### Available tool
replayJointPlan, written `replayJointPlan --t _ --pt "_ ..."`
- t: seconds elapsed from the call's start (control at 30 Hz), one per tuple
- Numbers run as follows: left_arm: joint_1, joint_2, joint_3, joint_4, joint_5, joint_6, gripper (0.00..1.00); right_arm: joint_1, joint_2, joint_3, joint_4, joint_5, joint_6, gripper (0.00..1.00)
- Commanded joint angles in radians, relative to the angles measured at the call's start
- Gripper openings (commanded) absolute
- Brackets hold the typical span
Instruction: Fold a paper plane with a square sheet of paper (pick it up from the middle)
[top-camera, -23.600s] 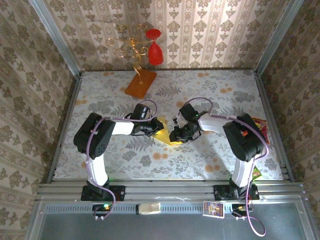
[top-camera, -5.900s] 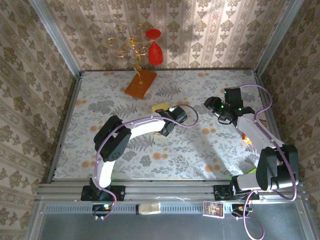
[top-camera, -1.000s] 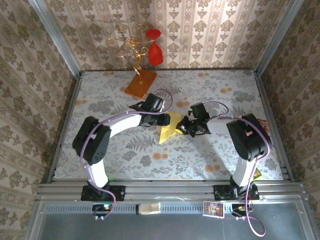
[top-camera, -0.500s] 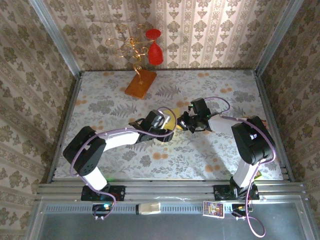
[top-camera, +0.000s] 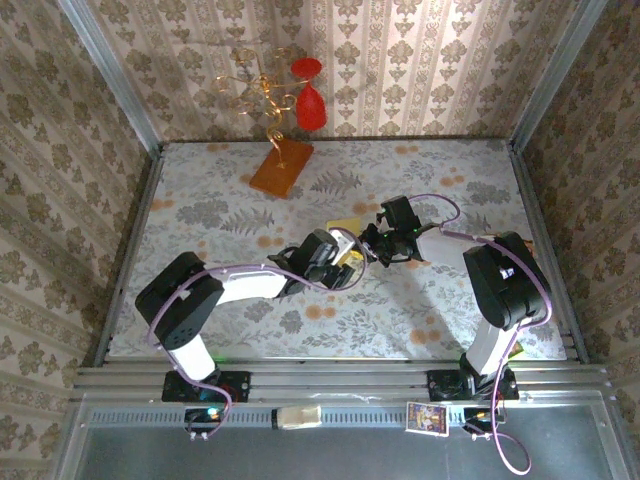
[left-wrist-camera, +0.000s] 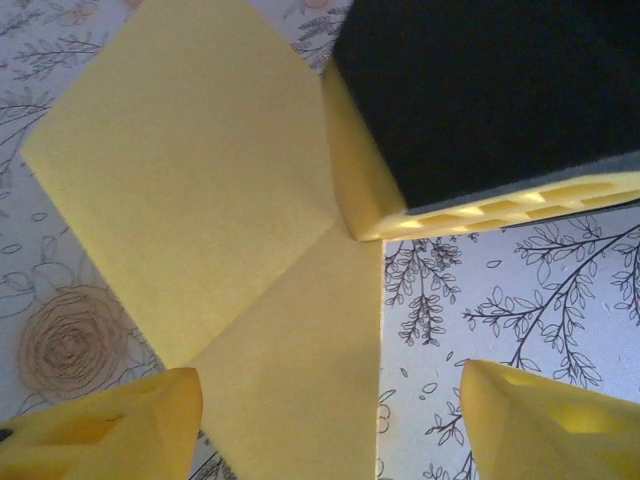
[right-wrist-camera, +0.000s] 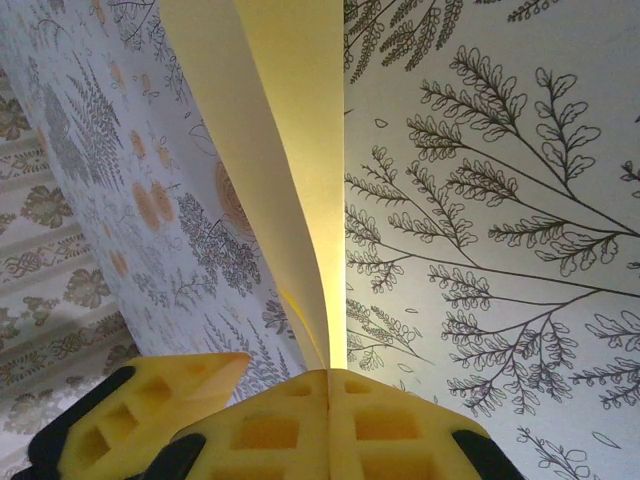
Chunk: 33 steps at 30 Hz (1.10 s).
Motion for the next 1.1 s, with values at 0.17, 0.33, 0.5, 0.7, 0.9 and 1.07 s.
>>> replayJointPlan --t 0.17,0.33,0.5,0.7,0.9,1.07 --pt "-0.022 0.051 -0.005 0.057 -0.058 0.074 0.56 0.006 -0.022 0.028 -0.023 -0.027 0.023 0.09" --pt "-0.022 0.056 -0.04 0.108 -0.066 0.076 0.51 0.005 -0.024 0.024 -0.02 -0.027 0.028 0.09" --pt "-0.016 0.032 -0.095 0.179 -0.054 0.06 0.49 0.001 -0.024 0.022 -0.023 -0.023 0.027 0.09" --pt "-0.009 0.026 -0.13 0.217 -0.031 0.055 0.46 -0.002 -0.023 0.021 -0.02 -0.024 0.031 0.09" --pt "-0.008 0.046 -0.113 0.217 -0.026 0.068 0.42 -0.002 -0.023 0.024 -0.019 -0.03 0.036 0.09" --pt "-0.007 0.059 -0.097 0.217 -0.019 0.071 0.4 -0.001 -0.022 0.025 -0.021 -0.036 0.038 0.09"
